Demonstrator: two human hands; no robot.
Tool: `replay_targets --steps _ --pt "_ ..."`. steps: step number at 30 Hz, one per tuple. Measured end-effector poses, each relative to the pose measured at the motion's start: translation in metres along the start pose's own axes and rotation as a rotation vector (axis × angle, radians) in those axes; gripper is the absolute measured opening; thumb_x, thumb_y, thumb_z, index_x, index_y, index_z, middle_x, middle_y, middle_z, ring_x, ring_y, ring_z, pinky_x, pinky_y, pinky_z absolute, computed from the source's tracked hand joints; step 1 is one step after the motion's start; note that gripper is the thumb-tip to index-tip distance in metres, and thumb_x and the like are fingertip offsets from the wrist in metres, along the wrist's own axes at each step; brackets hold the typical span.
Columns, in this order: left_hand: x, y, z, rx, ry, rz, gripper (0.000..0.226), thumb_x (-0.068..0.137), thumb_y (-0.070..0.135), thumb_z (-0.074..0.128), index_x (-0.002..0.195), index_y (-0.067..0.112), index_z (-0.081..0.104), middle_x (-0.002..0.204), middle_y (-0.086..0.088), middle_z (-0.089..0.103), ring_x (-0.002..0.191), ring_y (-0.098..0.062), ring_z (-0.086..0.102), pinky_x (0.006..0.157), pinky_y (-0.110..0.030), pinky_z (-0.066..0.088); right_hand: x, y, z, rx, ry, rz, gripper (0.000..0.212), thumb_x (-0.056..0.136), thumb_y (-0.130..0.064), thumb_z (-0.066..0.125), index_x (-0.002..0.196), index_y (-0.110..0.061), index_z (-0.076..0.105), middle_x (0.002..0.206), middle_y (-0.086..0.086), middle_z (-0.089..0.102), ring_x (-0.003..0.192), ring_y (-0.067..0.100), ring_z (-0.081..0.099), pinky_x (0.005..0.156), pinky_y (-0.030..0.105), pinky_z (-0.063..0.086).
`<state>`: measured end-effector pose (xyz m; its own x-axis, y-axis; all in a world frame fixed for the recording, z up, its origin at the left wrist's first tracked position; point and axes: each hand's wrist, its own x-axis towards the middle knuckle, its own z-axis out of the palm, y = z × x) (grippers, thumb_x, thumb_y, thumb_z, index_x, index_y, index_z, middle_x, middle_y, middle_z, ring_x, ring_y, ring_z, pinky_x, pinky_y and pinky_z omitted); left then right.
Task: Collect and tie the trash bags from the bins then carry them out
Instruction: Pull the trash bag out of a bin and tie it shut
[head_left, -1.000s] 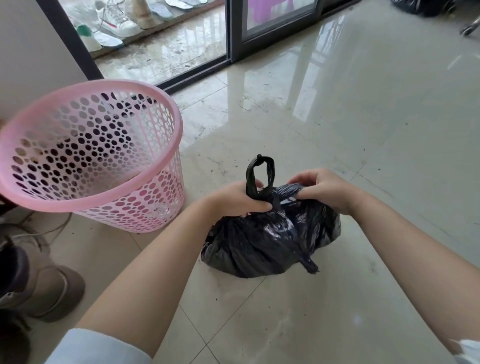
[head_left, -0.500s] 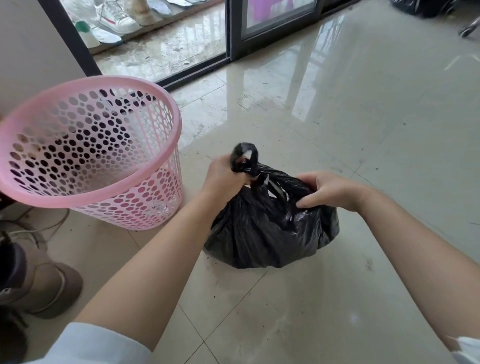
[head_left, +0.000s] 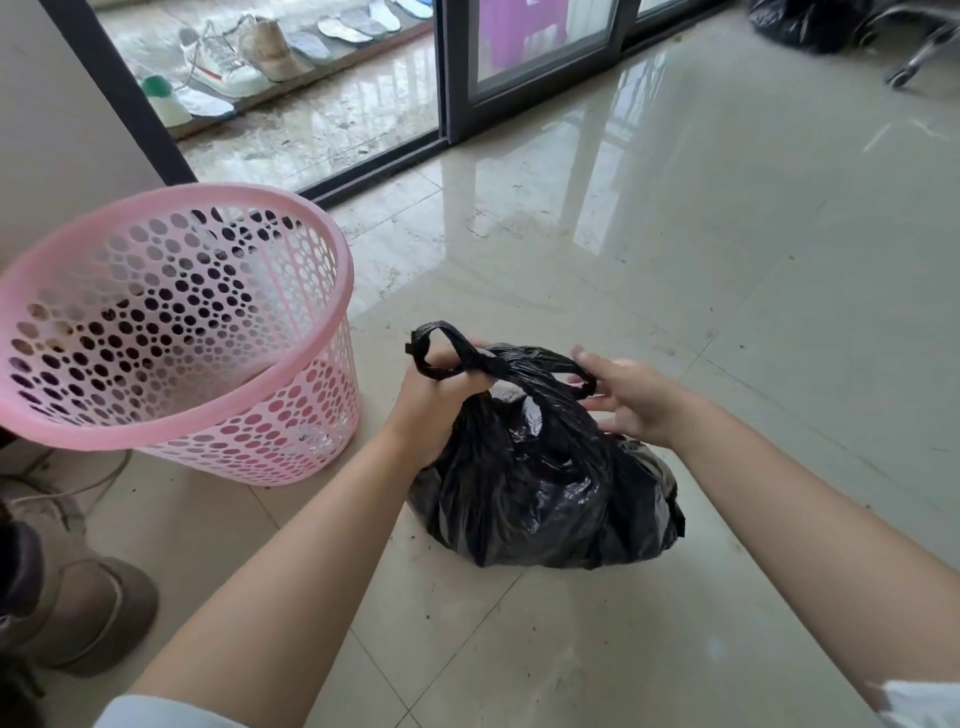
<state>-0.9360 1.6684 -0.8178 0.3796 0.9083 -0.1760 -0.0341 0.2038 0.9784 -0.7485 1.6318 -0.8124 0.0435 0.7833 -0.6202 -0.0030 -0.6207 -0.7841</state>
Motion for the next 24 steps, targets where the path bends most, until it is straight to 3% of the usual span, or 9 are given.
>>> replay_targets --steps 3,6,9,11,13,16,19,21,24 --pt "-0.001 -0.002 0.003 -0.161 -0.078 -0.093 0.049 0.088 -0.012 0.045 0.057 0.014 0.073 0.057 0.007 0.071 0.061 -0.004 0.068 0.063 -0.016 0.055 0.003 0.001 -0.002 0.173 -0.078 -0.083 0.027 0.096 -0.015 0.04 0.078 -0.005 0.057 0.065 -0.001 0.07 0.057 0.002 0.066 0.052 0.013 0.054" --pt "0.0 -0.005 0.002 -0.227 -0.026 -0.14 0.039 0.091 -0.009 0.044 0.067 0.01 0.068 0.058 0.005 0.071 0.063 -0.006 0.067 0.062 -0.015 0.055 0.001 -0.002 -0.008 0.147 -0.118 -0.118 0.037 0.097 -0.025 0.037 0.07 -0.006 0.055 0.046 -0.005 0.065 0.049 0.003 0.061 0.054 0.013 0.053" --pt "0.002 -0.006 -0.003 -0.261 -0.002 -0.13 0.042 0.091 -0.008 0.044 0.065 0.012 0.071 0.058 0.006 0.072 0.062 -0.005 0.067 0.06 -0.014 0.055 -0.004 -0.003 -0.018 -0.195 -0.234 -0.131 0.028 0.089 -0.027 0.053 0.068 -0.01 0.056 0.067 -0.003 0.061 0.073 0.012 0.055 0.075 0.021 0.05" --pt "0.001 -0.005 -0.003 -0.335 -0.003 -0.157 0.033 0.094 0.0 0.041 0.074 0.008 0.065 0.059 0.005 0.072 0.062 -0.006 0.069 0.062 -0.015 0.056 -0.007 -0.004 -0.027 -0.321 -0.271 -0.162 0.01 0.078 -0.021 0.063 0.079 -0.011 0.065 0.084 0.002 0.064 0.084 0.014 0.057 0.088 0.025 0.051" --pt "0.0 -0.004 -0.003 -0.43 -0.051 -0.19 0.032 0.099 0.014 0.035 0.082 0.007 0.062 0.069 0.001 0.074 0.07 -0.011 0.069 0.067 -0.02 0.058 -0.009 -0.007 -0.036 -0.021 -0.262 -0.263 0.02 0.065 -0.015 0.076 0.083 -0.01 0.07 0.088 0.001 0.073 0.087 0.012 0.067 0.097 0.035 0.051" --pt "0.0 0.002 -0.002 -0.604 -0.112 -0.168 0.041 0.1 0.031 0.024 0.09 0.01 0.057 0.089 0.001 0.069 0.094 -0.015 0.06 0.091 -0.032 0.045 -0.015 -0.02 -0.034 0.64 -0.334 -0.477 0.025 0.044 -0.025 0.087 0.054 -0.014 0.067 0.082 0.006 0.076 0.088 0.019 0.072 0.083 0.043 0.056" --pt "0.003 0.015 0.006 -0.824 -0.059 -0.049 0.055 0.1 0.032 0.023 0.061 0.012 0.058 0.068 0.004 0.071 0.089 -0.014 0.063 0.093 -0.033 0.041 -0.018 -0.039 -0.011 0.777 -0.293 -0.516 0.037 0.067 -0.032 0.065 0.037 -0.019 0.046 0.04 -0.004 0.054 0.041 0.009 0.057 0.054 0.023 0.057" --pt "0.004 0.02 0.008 -0.946 -0.004 -0.002 0.066 0.1 0.033 0.025 0.041 0.015 0.049 0.047 0.002 0.059 0.065 -0.014 0.065 0.084 -0.032 0.043 -0.018 -0.048 -0.003 0.564 -0.154 -0.454 0.05 0.084 -0.029 0.051 0.037 -0.021 0.036 0.029 -0.01 0.033 0.026 0.004 0.031 0.035 0.011 0.034" --pt "0.0 0.015 -0.01 -0.928 0.031 -0.083 0.067 0.099 0.035 0.027 0.035 0.018 0.039 0.031 0.006 0.028 0.029 -0.008 0.033 0.048 -0.02 0.042 -0.017 -0.035 -0.013 -0.344 0.219 -0.6 0.041 0.092 -0.023 0.05 0.053 -0.018 0.037 0.037 -0.01 0.035 0.034 0.006 0.031 0.041 0.02 0.028"
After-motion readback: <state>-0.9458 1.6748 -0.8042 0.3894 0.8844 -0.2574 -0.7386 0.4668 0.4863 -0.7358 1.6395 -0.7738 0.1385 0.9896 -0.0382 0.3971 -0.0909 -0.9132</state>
